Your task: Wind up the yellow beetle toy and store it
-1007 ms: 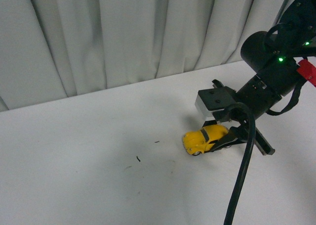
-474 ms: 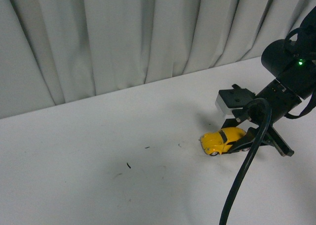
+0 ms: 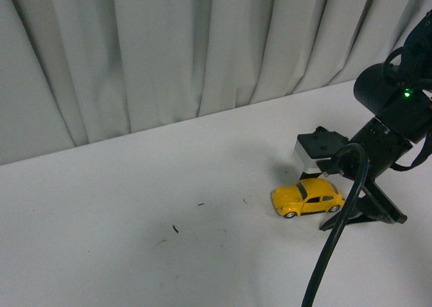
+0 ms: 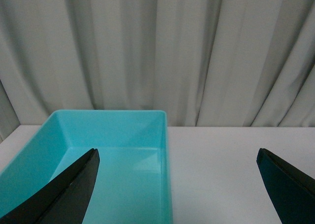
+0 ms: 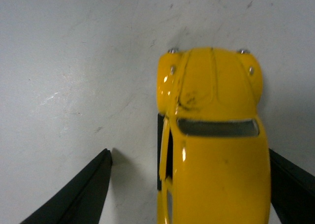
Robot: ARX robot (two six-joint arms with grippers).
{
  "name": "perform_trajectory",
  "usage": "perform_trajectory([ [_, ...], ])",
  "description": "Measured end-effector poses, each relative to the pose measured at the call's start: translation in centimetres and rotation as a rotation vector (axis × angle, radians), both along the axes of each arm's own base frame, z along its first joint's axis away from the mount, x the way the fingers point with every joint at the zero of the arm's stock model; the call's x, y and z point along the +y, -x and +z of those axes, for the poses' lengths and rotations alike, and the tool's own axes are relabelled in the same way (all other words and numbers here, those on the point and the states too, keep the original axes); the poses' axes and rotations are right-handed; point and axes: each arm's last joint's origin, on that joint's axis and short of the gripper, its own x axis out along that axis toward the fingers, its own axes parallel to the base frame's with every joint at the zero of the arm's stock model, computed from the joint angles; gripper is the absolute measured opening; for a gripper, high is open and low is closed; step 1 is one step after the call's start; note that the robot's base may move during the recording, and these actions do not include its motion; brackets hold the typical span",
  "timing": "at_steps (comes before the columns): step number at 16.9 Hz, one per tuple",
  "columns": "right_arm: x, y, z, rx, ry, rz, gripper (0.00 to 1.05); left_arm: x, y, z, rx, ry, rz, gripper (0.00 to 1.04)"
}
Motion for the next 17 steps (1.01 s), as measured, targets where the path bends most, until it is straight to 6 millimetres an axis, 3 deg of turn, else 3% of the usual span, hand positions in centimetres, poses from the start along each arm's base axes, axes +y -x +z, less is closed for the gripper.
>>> perform_trajectory([
  [1, 0.0, 0.1, 0.0, 0.003, -0.002, -0.001, 1.00, 0.0, 0.0, 0.0, 0.000, 0.000, 0.000, 0.98],
  [17, 1.1, -0.4, 0.7, -0.042, 0.024, 0.028, 0.98, 0.0, 0.0, 0.0, 0.000, 0.000, 0.000, 0.98],
])
